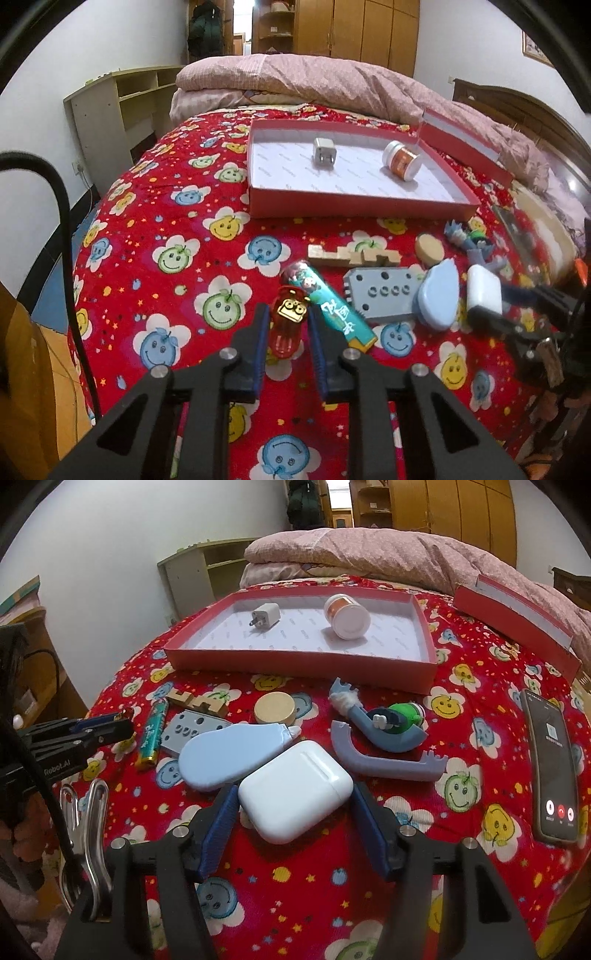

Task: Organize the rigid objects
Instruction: 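Grasp the red toy figure with the left gripper while the right gripper grasps the white earbud case, then carry the red toy with the left gripper while the right gripper carries the earbud case into the tray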

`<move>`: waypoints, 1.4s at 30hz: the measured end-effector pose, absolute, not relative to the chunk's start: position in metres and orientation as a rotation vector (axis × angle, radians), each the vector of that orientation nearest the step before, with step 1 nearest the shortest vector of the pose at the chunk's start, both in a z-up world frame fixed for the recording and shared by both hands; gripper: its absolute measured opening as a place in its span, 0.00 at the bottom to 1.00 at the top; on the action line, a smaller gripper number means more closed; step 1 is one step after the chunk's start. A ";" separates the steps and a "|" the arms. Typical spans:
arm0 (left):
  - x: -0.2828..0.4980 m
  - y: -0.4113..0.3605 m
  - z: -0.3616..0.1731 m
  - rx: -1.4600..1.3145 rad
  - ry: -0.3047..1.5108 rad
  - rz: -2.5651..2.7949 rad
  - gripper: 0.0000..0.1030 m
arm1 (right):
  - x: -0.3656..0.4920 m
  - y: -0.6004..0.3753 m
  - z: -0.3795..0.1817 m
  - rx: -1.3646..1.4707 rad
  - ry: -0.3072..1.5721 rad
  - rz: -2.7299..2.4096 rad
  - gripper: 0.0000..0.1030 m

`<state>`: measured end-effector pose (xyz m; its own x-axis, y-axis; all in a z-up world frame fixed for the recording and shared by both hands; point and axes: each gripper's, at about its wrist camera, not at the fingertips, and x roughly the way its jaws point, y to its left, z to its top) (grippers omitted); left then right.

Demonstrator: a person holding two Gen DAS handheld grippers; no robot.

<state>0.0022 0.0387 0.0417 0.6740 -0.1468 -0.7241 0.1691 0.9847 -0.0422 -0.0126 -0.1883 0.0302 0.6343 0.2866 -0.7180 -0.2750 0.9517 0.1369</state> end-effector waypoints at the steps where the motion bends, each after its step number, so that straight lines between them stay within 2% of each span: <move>1: 0.002 0.039 0.044 0.022 0.811 -0.181 0.21 | -0.014 -0.189 0.031 0.022 0.822 0.327 0.61; 19: 0.011 0.026 0.069 -0.001 0.792 -0.200 0.21 | -0.020 -0.196 0.049 0.062 0.799 0.360 0.61; 42: 0.101 0.003 0.092 0.020 0.778 -0.155 0.21 | 0.052 -0.206 0.091 0.048 0.803 0.311 0.61</move>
